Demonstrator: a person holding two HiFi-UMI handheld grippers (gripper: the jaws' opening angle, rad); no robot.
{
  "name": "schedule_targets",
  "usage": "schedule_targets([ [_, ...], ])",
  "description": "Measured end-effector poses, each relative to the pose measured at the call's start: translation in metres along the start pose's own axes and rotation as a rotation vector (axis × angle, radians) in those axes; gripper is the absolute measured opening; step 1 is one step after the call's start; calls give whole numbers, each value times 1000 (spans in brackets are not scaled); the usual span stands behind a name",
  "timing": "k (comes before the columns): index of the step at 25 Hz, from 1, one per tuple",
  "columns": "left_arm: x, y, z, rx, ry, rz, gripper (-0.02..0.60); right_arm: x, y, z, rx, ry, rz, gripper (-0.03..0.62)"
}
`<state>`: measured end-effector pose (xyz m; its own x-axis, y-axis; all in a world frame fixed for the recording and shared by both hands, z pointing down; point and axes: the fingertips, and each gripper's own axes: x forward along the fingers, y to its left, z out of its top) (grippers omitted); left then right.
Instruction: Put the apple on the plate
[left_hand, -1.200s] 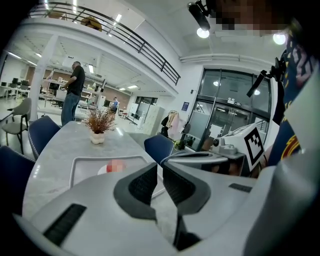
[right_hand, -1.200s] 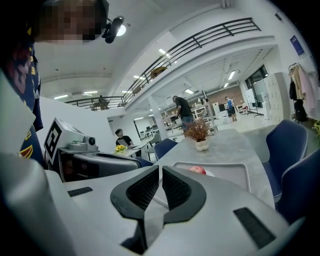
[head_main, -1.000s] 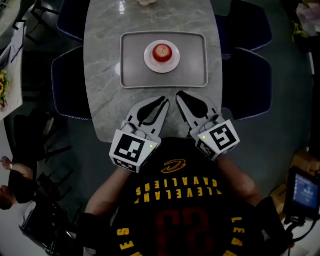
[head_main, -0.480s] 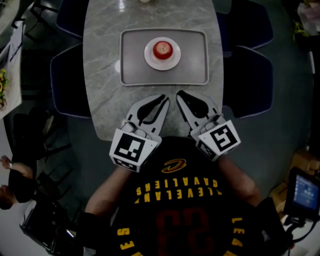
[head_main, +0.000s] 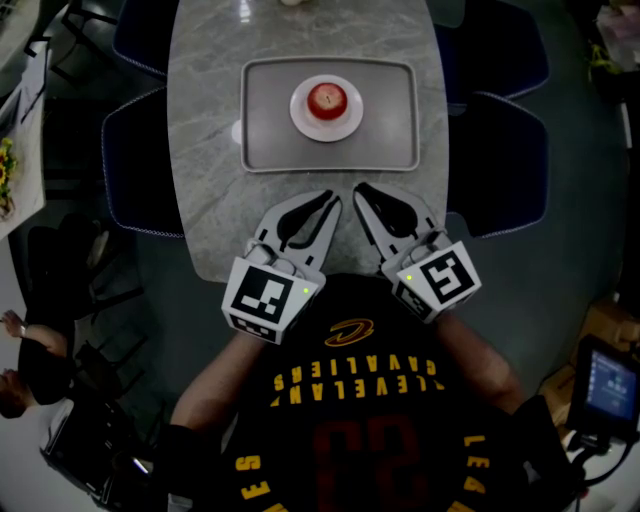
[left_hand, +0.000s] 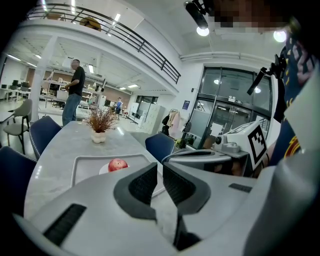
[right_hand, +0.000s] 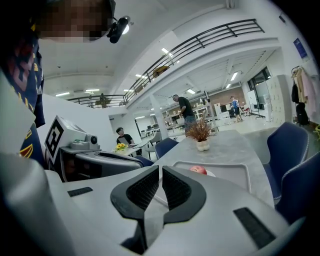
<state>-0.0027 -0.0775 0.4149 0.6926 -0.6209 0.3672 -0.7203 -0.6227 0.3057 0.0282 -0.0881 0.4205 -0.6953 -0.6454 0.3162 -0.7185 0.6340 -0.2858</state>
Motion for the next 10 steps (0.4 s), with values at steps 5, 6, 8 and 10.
schedule_targets([
  [5,-1,0,0,4,-1,4,38,0,1,-1,-4,3,3,29],
  [6,-1,0,0,3,0,4,38,0,1,-1,-5,4,4,28],
  [8,-1,0,-1,3,1,6,38,0,2,-1,-9,6,5,29],
  [10,-1,0,-2,4,3,7,38,0,2,-2,-11,9,5,29],
])
